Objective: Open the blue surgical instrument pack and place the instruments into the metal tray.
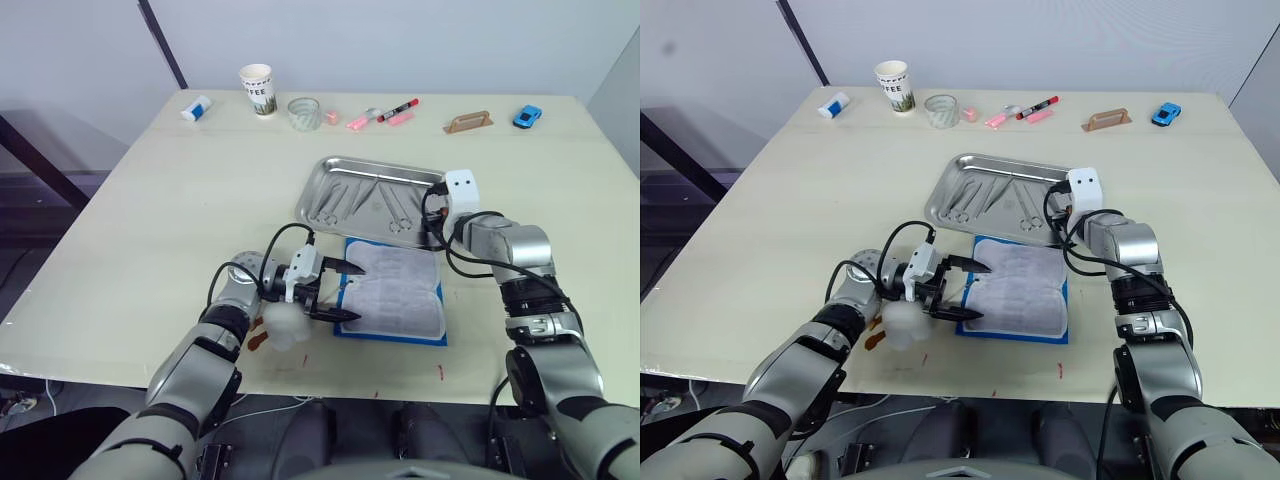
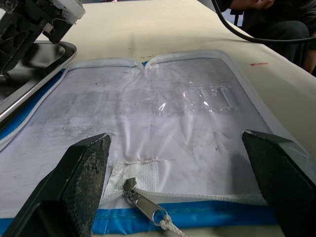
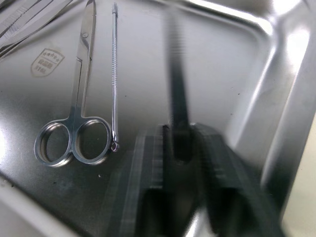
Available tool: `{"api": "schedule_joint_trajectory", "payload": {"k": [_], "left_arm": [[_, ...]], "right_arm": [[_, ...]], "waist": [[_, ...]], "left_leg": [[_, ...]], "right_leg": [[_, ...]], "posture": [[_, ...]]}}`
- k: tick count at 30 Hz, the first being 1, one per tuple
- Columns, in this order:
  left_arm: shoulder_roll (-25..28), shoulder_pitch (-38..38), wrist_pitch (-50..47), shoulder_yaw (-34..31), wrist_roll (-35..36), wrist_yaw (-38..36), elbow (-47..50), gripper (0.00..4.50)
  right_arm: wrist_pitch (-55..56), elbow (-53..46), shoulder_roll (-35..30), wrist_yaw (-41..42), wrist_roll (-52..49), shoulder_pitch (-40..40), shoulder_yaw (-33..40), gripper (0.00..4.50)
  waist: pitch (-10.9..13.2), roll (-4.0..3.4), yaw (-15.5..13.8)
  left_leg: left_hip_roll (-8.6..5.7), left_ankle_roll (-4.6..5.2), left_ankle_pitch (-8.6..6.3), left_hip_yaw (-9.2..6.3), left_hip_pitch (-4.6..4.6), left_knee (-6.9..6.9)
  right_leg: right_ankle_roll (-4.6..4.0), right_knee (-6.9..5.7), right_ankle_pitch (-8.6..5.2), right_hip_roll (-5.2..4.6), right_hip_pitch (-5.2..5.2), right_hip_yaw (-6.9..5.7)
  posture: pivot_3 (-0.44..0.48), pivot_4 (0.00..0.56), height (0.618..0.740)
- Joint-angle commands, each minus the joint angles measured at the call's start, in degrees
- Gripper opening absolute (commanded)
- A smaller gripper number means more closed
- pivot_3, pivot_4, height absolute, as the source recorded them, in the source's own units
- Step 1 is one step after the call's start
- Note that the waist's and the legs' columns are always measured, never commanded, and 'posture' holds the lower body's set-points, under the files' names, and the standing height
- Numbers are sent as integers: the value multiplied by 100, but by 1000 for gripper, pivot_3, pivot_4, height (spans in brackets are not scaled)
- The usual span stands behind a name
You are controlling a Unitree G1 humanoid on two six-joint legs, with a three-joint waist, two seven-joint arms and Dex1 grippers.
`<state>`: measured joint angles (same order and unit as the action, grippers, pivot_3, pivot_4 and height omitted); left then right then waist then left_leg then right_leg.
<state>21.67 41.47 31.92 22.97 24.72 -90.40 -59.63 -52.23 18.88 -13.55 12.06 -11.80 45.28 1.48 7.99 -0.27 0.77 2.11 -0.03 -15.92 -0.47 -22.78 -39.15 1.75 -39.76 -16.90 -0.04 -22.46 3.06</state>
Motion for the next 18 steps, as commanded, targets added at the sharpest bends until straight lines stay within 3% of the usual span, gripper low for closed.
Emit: {"api": "schedule_joint_trajectory", "payload": {"k": [1,3,12,18], "left_arm": [[-113,-335,-150,248,-312,-210,-212,4500],[-116,-331,-159,229,-304,-210,-213,4500],[-71,-271,-322,69,-20,-210,93,4500],[43,-265,-676,-247,330,-210,536,4500]], "right_arm": [[150,-241,-8,23,-23,139,136,3085],[154,-423,-26,67,-45,112,130,4070],[-26,-1561,-196,411,-282,-221,165,4070],[421,-2296,-442,903,-573,-800,371,4070]], "waist": [[0,0,-1],[0,0,-3],[1,0,4],[10,9,-1]], "left_leg": [[0,0,0,0,0,0],[0,0,0,0,-1,0],[1,1,-1,0,-10,5],[0,2,-1,0,-24,6]], "right_leg": [[0,0,0,0,0,0],[0,2,0,0,0,0],[0,4,0,0,-10,0],[2,7,-1,0,-23,1]], "posture": [[0,150,725],[0,150,725],[0,150,725],[0,150,725]]}}
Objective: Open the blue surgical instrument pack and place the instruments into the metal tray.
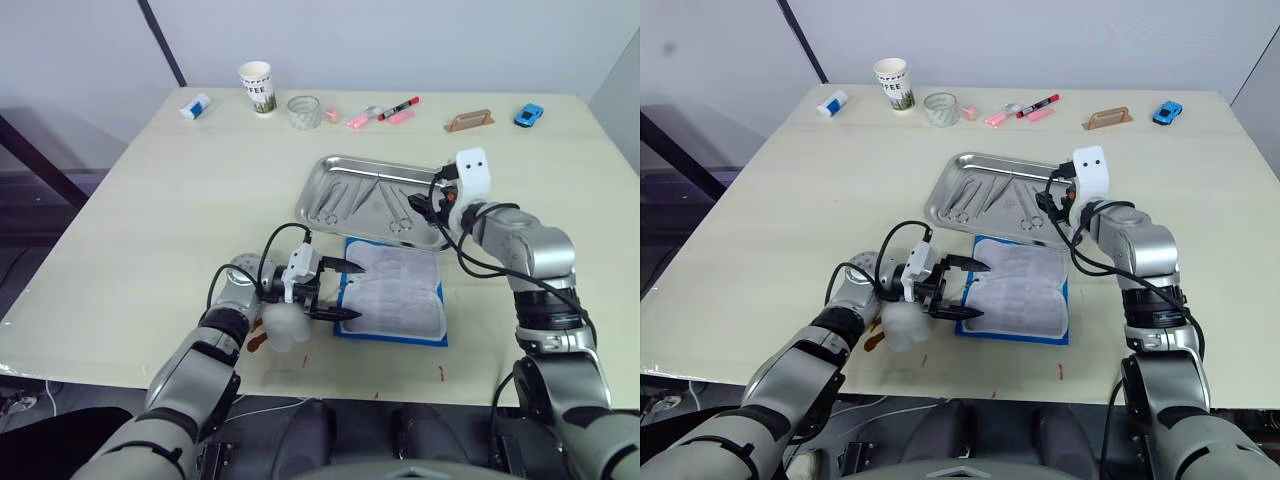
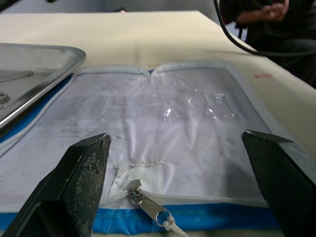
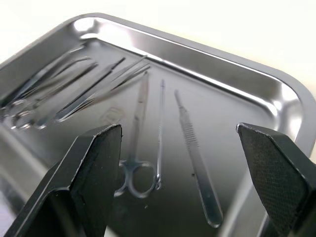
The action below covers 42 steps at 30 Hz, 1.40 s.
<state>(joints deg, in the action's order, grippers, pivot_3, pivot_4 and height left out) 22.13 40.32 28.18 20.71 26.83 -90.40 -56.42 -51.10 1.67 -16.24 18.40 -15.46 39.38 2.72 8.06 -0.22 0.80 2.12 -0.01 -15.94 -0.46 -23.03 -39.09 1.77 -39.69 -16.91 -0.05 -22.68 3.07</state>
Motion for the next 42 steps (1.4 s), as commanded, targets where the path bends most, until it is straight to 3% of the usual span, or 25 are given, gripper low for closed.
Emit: {"api": "schedule_joint_trajectory", "payload": {"k": [1,7,11,21,28,29,42], "left_arm": [[42,-166,-391,-96,212,-210,347,4500],[348,-417,-976,-735,580,-210,1236,4500],[519,-718,-1364,-1235,588,-81,1869,4500],[1165,-1811,-2594,-2586,626,1510,3277,4500],[1421,-2637,-2533,-3389,162,2813,3805,4500],[1451,-2786,-2556,-3481,135,2916,3910,4500],[1833,-4459,-2670,-4096,-309,3672,4594,4500]], "right_arm": [[471,-713,-235,398,-279,-374,316,4070],[1181,-1422,-680,1238,-715,-1371,598,4070],[1742,-1641,-857,1688,-929,-1865,771,4070],[2788,-1741,-1304,3002,-1646,-3347,1481,4070],[3020,-1538,-1669,3701,-2009,-4205,1886,4070],[3048,-1508,-1708,3793,-2051,-4312,1931,4298],[4000,-823,-1789,4613,-2045,-5524,2528,4298]], "waist": [[8,12,-6],[26,34,28],[42,38,74],[70,71,88],[76,74,89],[77,75,89],[78,76,7]], "left_leg": [[0,0,0,-4,-2,0],[3,1,0,-9,-80,-8],[10,1,0,-10,-80,-3],[10,1,0,-27,-74,-8],[20,0,0,-33,-69,-8],[21,0,0,-33,-66,-8],[24,-1,0,-22,-57,-7]], "right_leg": [[0,0,0,0,0,-4],[0,-9,1,2,-79,-2],[-2,-8,1,10,-83,-2],[-1,-14,1,2,-78,-2],[0,-14,2,-8,-74,-1],[0,-15,2,-8,-72,-1],[-1,-16,2,-10,-70,6]], "posture": [[0,150,725],[0,150,725],[0,150,725],[0,150,725],[0,150,725],[0,150,725],[0,150,725]]}}
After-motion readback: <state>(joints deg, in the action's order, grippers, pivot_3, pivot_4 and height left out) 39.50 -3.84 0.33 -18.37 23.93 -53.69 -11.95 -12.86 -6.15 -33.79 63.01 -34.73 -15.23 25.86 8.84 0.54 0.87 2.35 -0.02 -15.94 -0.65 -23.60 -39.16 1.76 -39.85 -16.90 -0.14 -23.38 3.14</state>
